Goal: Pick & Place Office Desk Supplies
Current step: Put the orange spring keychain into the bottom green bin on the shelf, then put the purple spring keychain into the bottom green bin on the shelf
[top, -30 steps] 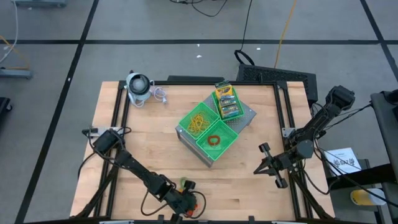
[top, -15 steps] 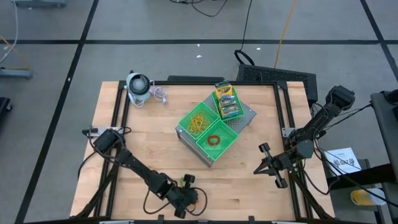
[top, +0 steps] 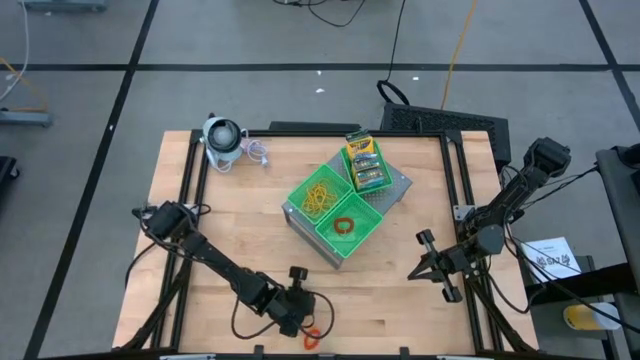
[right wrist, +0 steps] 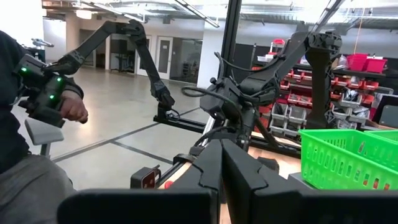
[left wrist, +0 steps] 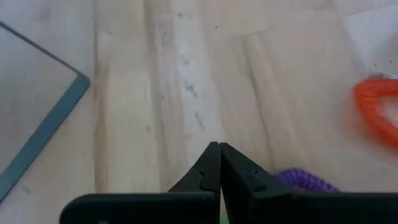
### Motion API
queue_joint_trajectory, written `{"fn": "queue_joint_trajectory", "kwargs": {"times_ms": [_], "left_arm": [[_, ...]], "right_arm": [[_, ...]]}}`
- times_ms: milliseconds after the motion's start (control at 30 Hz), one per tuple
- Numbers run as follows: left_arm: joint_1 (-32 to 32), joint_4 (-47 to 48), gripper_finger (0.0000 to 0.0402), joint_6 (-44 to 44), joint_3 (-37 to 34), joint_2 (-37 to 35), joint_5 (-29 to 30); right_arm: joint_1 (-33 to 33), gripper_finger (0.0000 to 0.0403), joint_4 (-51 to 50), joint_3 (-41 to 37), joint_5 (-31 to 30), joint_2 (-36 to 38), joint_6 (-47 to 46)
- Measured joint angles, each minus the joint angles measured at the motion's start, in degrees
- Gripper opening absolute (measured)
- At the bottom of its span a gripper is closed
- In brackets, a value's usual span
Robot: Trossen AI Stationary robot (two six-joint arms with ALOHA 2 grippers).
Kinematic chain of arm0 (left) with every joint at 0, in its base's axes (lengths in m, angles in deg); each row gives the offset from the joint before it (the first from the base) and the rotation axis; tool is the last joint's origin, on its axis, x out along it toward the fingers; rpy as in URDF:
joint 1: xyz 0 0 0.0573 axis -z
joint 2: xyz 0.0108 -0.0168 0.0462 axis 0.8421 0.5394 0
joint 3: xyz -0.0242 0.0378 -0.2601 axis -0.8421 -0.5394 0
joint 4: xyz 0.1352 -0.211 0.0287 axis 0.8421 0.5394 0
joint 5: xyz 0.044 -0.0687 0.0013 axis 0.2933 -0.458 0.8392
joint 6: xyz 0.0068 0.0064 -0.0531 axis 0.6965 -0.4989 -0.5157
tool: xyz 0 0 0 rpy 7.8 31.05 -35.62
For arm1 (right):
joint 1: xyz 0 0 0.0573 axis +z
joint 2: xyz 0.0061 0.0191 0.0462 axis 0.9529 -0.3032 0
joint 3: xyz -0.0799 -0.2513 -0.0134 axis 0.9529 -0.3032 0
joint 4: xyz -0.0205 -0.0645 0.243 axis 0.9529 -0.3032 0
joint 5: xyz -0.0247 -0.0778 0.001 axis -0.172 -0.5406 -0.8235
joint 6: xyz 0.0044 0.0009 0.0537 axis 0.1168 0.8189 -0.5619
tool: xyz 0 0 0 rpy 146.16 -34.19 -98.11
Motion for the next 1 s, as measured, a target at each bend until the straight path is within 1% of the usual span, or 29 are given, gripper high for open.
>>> {"fn": "queue_joint_trajectory", "kwargs": {"times_ms": [33, 133, 233, 300, 400, 533, 633, 767, 867, 1000], "left_arm": [[-0.02, 0.27, 0.0002, -0.33, -0.02, -0.1, -0.27], [-0.15, 0.2, 0.0004, -1.62, -0.02, -0.28, -3.78], [0.17, 0.22, 0.0019, -5.34, 0.0, -0.65, -7.61], [0.28, 1.65, 0.0033, -10.6, 0.01, -0.91, -7.68], [0.55, 4.74, 0.006, -16.18, -0.1, -2.96, -6.87], [1.17, 8.35, 0.0093, -19.84, 0.01, -7.09, -4.91], [2.02, 10.95, 0.0109, -23.88, 0.01, -8.31, -3.45], [2.93, 13.94, 0.0115, -27.18, 0.01, -7.2, -3.12], [3.15, 13.28, 0.0115, -29.34, 0.0, -4.59, -3.21], [3.15, 10.21, 0.0115, -28.85, 0.05, -1.82, -4.69]], "right_arm": [[0.0, 0.0, -0.01, 0.0, 0.0, 0.0, 0.0], [0.0, 0.0, -0.01, 0.0, 0.0, 0.0, 0.0], [0.0, 0.0, -0.23, 0.0, 0.0, 0.0, 0.0], [0.0, 0.0, -0.33, 0.0, 0.03, 0.0, 0.0], [0.01, 0.0, -0.49, 0.0, 0.05, 0.0, 0.0], [0.0, 0.0, -0.85, 0.0, 0.07, 0.0, 0.0], [0.0, 0.0, -0.97, 0.0, 0.07, 0.0, 0.0], [0.02, 0.0, -1.03, 0.0, 0.09, 0.01, 0.0], [0.0, 0.0, -1.1, 0.0, 0.09, 0.0, 0.0], [0.0, 0.0, -1.14, 0.0, 0.09, 0.01, -0.02]]}}
